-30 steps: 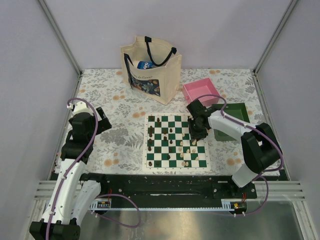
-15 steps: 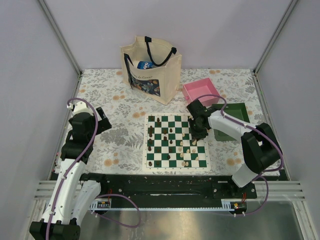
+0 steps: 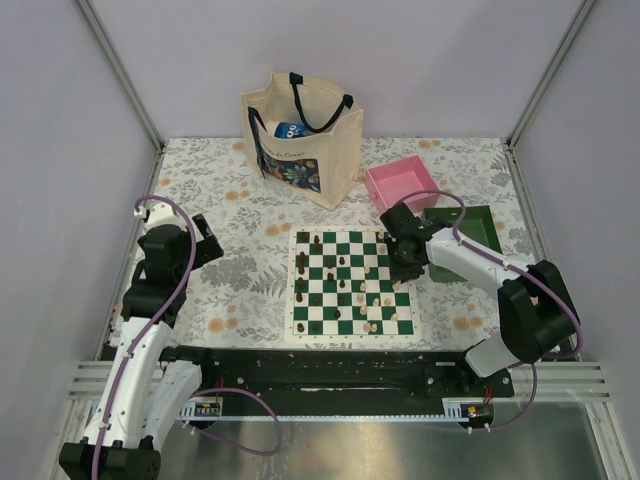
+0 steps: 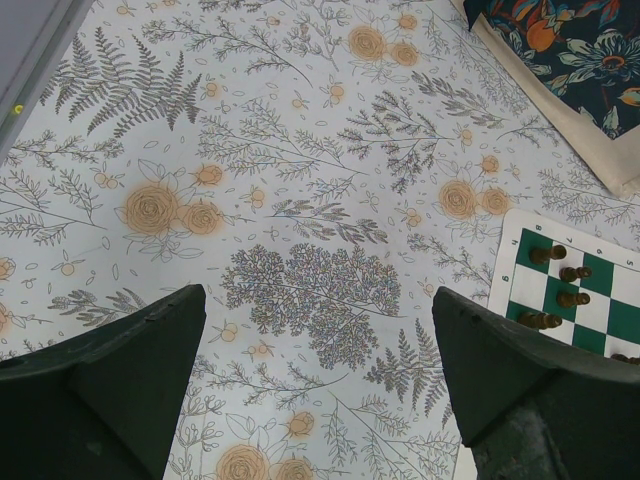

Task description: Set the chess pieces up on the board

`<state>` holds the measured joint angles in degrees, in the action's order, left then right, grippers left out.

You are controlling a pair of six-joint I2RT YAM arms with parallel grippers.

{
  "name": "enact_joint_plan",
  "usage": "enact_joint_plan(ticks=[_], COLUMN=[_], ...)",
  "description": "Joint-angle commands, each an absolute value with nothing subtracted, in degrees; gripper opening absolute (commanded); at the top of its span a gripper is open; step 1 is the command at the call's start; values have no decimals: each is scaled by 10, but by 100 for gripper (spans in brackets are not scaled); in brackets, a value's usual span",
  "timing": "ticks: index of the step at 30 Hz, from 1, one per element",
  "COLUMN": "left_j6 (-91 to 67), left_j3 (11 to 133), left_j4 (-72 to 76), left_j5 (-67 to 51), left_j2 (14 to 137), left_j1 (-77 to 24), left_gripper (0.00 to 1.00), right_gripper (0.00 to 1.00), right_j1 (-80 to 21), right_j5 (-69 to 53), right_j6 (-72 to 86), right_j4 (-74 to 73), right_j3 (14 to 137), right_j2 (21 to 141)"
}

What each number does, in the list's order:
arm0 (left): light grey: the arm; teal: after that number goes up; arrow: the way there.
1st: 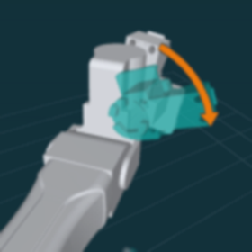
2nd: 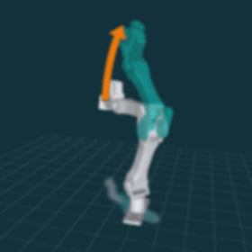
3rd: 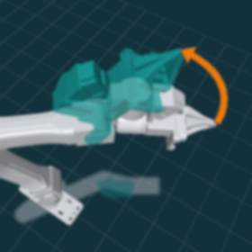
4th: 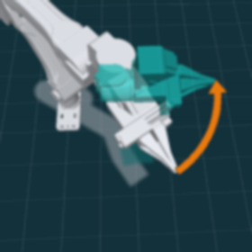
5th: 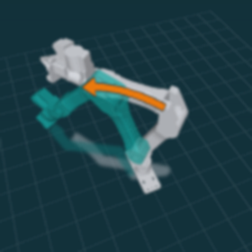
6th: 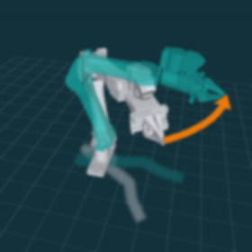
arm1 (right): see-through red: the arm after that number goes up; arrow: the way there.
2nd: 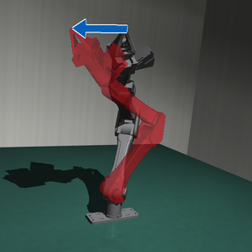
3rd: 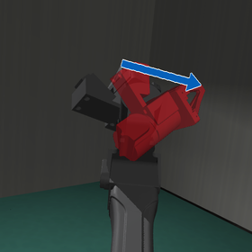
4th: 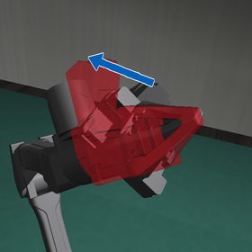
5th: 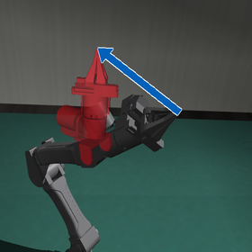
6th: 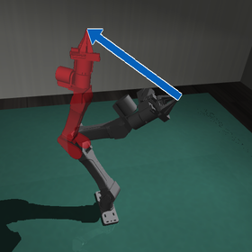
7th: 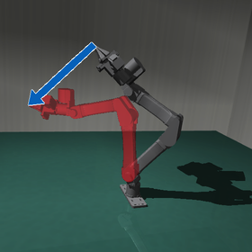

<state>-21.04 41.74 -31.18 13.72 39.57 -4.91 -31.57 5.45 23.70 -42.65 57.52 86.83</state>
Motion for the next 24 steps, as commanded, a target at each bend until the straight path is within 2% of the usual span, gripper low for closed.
enact_joint_plan(ticks=[1, 16, 24], left_j6=[-214, -214, -214], left_j3=[427, 426, 428], left_j4=[-293, -294, -293], left_j5=[127, 130, 127], left_j2=[398, 399, 403], left_j1=[-45, -44, -43], left_gripper=[99, 99, 99], right_gripper=[23, 24, 32], right_j1=[-311, -280, -274], right_j5=[59, 55, 45], right_j6=[251, 243, 242], right_j4=[-411, -394, -381], right_j3=[562, 548, 537], right_j2=[867, 871, 882])
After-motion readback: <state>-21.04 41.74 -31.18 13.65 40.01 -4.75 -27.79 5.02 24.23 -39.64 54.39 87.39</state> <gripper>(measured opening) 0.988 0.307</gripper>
